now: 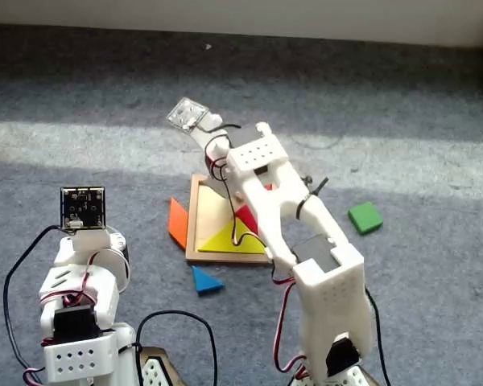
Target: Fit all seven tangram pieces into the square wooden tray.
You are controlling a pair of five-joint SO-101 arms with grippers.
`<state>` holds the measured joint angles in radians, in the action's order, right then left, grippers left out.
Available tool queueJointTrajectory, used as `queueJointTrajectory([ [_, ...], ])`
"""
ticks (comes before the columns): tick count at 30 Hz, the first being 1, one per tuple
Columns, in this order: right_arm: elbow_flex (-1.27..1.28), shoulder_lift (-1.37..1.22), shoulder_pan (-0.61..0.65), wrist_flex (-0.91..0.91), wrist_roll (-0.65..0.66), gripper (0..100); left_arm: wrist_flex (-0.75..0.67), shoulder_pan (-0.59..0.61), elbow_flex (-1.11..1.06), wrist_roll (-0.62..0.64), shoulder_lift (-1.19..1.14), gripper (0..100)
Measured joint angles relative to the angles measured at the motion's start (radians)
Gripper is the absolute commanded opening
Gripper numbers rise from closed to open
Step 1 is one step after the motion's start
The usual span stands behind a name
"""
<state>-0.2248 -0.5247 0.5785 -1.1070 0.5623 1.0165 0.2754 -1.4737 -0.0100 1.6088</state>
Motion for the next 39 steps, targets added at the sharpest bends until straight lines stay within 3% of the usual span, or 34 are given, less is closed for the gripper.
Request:
queueJointTrajectory([
  [10,-0.018,-0.060,-0.017,-0.023,-0.003,0.8,0.000,0.000,0.000,0.000,0.000,0],
  [24,-0.436,-0.063,-0.054,-0.526,-0.003,0.8,0.000,0.000,0.000,0.000,0.000,0],
  [35,-0.402,-0.077,-0.057,-0.542,-0.115,0.6,-0.003,0.000,0.000,0.000,0.000,0],
  [39,-0.400,-0.011,-0.130,-0.586,-0.163,0.5,-0.003,0.000,0.000,0.000,0.000,0],
])
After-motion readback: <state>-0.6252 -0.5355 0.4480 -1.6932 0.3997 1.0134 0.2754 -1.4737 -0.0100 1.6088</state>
